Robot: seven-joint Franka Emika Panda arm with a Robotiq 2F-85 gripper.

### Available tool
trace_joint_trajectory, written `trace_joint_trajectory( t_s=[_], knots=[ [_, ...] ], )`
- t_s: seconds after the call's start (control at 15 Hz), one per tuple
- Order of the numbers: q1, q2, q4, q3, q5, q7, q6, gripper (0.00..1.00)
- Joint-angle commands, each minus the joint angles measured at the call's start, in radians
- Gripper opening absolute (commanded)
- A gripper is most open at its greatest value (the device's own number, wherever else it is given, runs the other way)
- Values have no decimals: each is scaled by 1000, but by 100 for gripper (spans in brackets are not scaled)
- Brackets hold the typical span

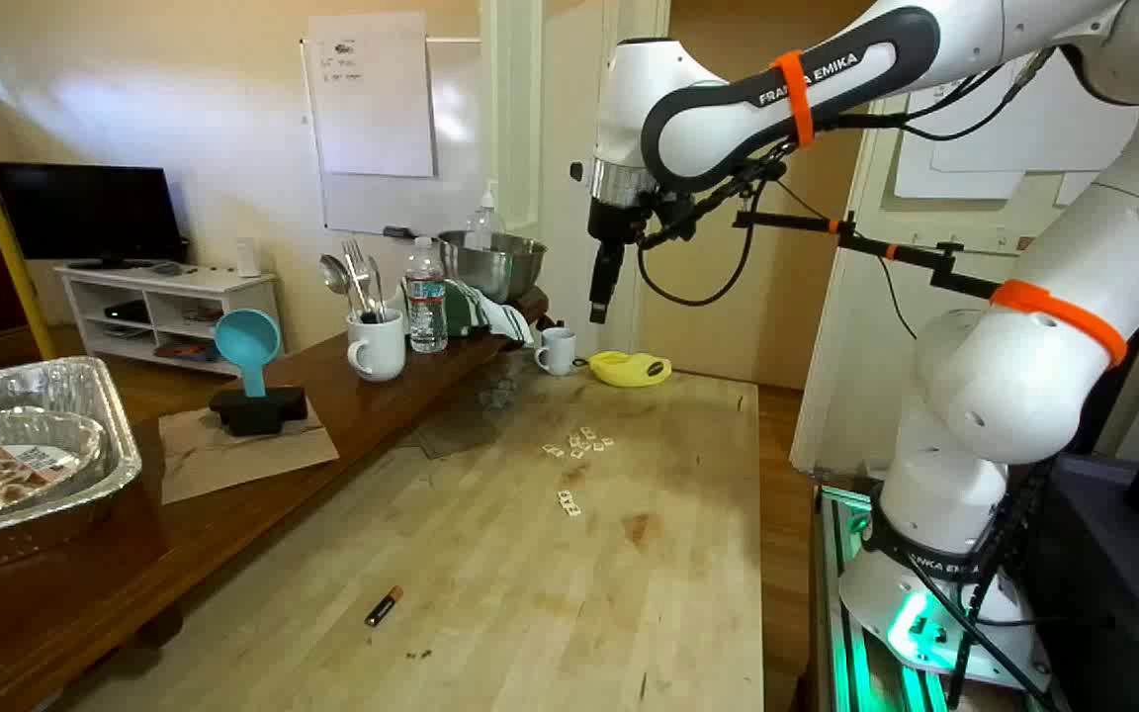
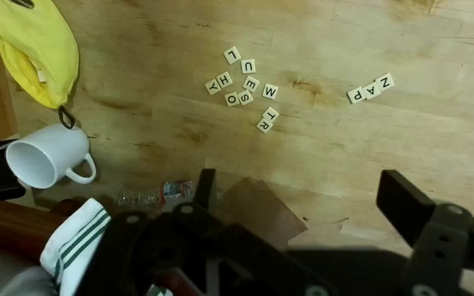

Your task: Align the blocks on the table

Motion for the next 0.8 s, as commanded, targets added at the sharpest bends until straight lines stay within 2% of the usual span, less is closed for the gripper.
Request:
trace_joint_trajectory(
  t_s=[0.0, 0.13, 0.4, 0.73],
  knots=[
    [7, 0, 2, -6, -3, 2, -4, 100],
    [7, 0, 2, -6, -3, 2, -4, 100],
    [-18, 121, 8, 3, -11, 114, 31, 100],
    [-10, 249, -39, -40, 60, 92, 200, 100]
  ],
)
